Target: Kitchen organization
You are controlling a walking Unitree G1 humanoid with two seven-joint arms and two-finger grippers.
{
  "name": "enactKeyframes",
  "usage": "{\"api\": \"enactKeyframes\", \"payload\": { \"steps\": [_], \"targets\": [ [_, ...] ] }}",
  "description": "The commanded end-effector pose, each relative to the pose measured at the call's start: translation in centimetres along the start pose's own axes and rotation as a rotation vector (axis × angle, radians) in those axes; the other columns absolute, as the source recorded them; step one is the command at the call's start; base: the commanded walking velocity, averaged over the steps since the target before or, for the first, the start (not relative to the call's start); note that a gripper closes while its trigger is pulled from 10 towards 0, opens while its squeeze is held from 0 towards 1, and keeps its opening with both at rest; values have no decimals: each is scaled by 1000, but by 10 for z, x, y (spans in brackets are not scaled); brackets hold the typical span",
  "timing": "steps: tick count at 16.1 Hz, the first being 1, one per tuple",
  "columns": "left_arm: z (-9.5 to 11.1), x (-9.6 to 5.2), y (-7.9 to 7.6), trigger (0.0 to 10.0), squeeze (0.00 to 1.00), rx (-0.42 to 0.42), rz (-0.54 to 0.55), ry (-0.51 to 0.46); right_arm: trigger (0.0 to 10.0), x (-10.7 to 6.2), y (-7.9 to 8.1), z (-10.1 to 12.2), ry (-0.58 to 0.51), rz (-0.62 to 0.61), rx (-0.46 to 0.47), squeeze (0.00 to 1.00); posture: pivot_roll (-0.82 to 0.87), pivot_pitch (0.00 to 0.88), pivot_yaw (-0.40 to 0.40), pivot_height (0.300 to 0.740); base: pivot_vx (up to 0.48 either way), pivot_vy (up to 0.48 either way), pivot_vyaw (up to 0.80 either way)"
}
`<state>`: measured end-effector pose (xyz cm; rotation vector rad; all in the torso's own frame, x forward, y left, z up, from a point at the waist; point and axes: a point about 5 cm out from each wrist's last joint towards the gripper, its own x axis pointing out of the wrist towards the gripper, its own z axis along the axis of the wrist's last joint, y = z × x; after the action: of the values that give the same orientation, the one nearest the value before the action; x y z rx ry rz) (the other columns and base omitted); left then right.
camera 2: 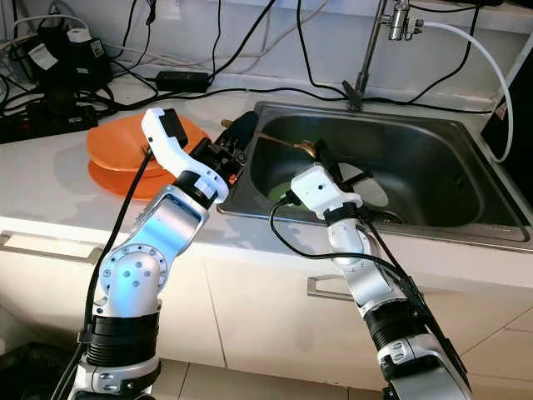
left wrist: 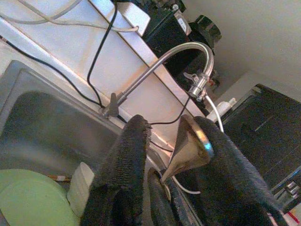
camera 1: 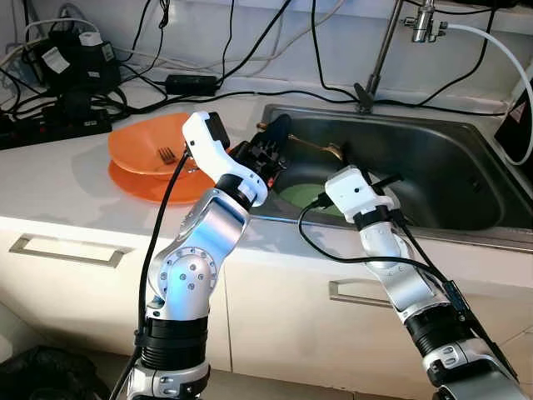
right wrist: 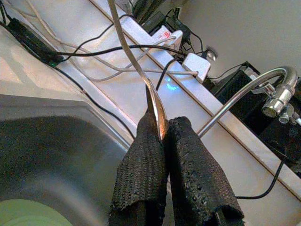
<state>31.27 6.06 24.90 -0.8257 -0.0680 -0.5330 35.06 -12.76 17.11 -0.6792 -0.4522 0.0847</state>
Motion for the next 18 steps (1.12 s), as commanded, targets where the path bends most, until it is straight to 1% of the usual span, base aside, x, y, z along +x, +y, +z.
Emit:
{"api": "enactKeyframes", "payload": {
  "steps": [1,3,4,5,11,13,14,15,16,17,18],
  "targets": [
    [-6,2,1,10000,1000,11,15,33,0,6,-8,4,-10,-43,24,0,64,36,9,740,0,0,0],
    [-7,2,3,10000,1000,31,30,40,0,7,-9,3,-2,-49,28,0,65,34,8,740,0,0,0],
    [-8,2,4,10000,949,65,38,48,0,8,-10,2,8,-53,31,0,66,32,8,740,0,0,0],
    [-9,2,5,10000,0,77,43,53,0,8,-11,1,19,-60,37,0,66,32,8,740,0,0,0],
    [-14,0,1,10000,0,122,13,72,0,11,-13,-6,80,-86,49,0,65,21,9,740,0,0,0],
    [-14,0,0,10000,0,128,6,73,0,12,-15,-11,135,-113,98,0,66,22,7,740,0,0,0],
    [-14,-1,0,10000,0,141,2,73,10000,12,-19,-16,189,-149,163,0,65,24,7,740,0,0,0],
    [-15,-1,1,10000,0,148,4,74,10000,13,-22,-20,224,-178,211,0,65,24,7,740,0,0,0],
    [-15,-1,1,10000,0,149,6,75,10000,13,-24,-22,241,-196,228,0,67,27,4,740,0,0,0],
    [-16,-1,3,10000,0,179,16,79,10000,13,-26,-29,311,-224,306,0,67,29,3,740,0,0,0],
    [-16,-1,3,10000,0,197,19,80,10000,14,-26,-31,335,-233,350,0,67,29,1,740,0,0,0]
  ]
}}
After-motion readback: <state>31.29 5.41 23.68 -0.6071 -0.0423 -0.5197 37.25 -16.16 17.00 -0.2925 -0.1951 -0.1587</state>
